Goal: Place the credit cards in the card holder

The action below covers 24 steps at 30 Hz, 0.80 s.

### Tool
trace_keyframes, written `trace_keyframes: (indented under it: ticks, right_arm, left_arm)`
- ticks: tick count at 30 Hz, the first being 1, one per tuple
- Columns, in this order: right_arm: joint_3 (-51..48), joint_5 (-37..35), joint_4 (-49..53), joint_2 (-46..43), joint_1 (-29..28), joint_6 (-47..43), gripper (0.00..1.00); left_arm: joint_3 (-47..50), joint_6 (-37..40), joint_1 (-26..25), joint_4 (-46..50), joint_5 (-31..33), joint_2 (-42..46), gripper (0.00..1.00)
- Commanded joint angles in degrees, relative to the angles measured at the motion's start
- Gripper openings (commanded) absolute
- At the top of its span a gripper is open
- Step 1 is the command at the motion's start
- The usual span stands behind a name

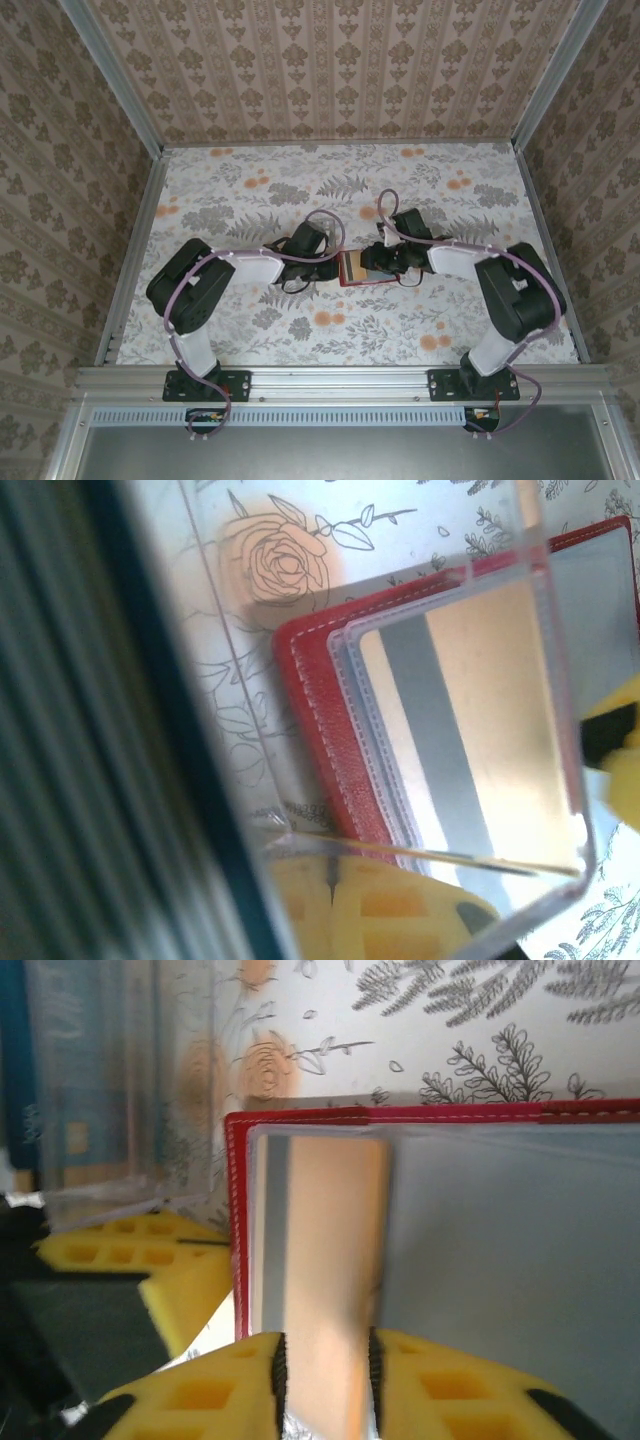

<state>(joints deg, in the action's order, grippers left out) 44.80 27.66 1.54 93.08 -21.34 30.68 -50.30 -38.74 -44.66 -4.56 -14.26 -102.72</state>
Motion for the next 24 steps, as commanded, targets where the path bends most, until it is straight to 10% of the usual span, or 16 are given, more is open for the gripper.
trace_keyframes:
  ticks: [1, 11, 24]
  right_arm:
    - [-0.77, -7.5, 6.85, -5.81, -0.28, -2.92, 0.39]
    - [-3.01, -17.55, 12.91, -9.12, -0.33, -3.58, 0.59]
    - [-1.92, -12.15, 9.2, -1.65, -0.37, -3.32, 0.5]
  left_arm:
    - [1.96, 1.92, -0.84, 3.5, 1.74, 1.34, 0.06]
    - [5.1, 3.79, -1.83, 3.81, 3.86, 7.42, 0.06]
    - [5.92, 3.72, -3.91, 4.09, 5.36, 9.83, 0.07]
